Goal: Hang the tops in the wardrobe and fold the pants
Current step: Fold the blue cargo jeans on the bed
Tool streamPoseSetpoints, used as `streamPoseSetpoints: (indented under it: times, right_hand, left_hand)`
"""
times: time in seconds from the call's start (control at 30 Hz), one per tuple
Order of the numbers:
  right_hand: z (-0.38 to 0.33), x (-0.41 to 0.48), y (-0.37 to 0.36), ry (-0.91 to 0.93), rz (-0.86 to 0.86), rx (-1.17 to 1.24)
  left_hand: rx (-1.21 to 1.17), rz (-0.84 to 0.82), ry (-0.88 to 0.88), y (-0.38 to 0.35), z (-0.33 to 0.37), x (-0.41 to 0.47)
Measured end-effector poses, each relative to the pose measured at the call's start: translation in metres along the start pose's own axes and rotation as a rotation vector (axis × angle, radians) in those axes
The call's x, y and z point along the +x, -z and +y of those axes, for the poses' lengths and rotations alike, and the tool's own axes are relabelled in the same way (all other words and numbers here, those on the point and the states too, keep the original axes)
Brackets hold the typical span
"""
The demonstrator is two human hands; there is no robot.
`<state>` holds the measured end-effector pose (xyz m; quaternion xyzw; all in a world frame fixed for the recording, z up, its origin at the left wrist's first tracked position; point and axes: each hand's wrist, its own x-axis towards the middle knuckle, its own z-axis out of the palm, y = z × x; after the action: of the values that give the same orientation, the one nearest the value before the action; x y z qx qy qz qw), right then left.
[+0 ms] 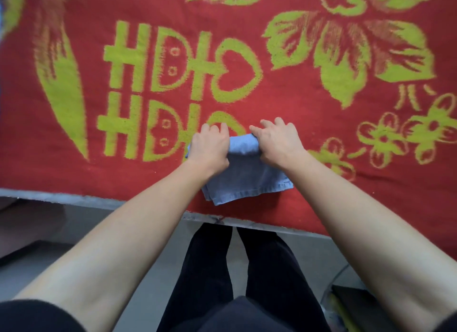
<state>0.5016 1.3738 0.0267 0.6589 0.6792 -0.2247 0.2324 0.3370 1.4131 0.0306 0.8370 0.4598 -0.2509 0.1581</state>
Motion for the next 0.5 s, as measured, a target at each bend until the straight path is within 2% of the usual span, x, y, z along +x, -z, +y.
streamPoseSetpoints:
  times: [0.13,0.23,0.37,0.5]
  right_hand:
    - [-0.008,-0.027,0.038,0.017,0.093,-0.032]
    - [-0.024,-0.051,0.085,0.02,0.252,-0.087]
    - [-0.048,-0.079,0.166,0.011,0.512,-0.099]
    - [-0.077,-0.116,0.256,0.037,0.695,-0.159]
  left_hand:
    - [-0.002,0.031,-0.02,0.035,-0.009,-0.035]
    - [0.024,0.12,0.018,0.076,-0.028,-0.066]
    - [0.083,0.357,0.074,0.154,-0.063,-0.108]
    - [0.04,0.6,0.164,0.228,-0.095,-0.163]
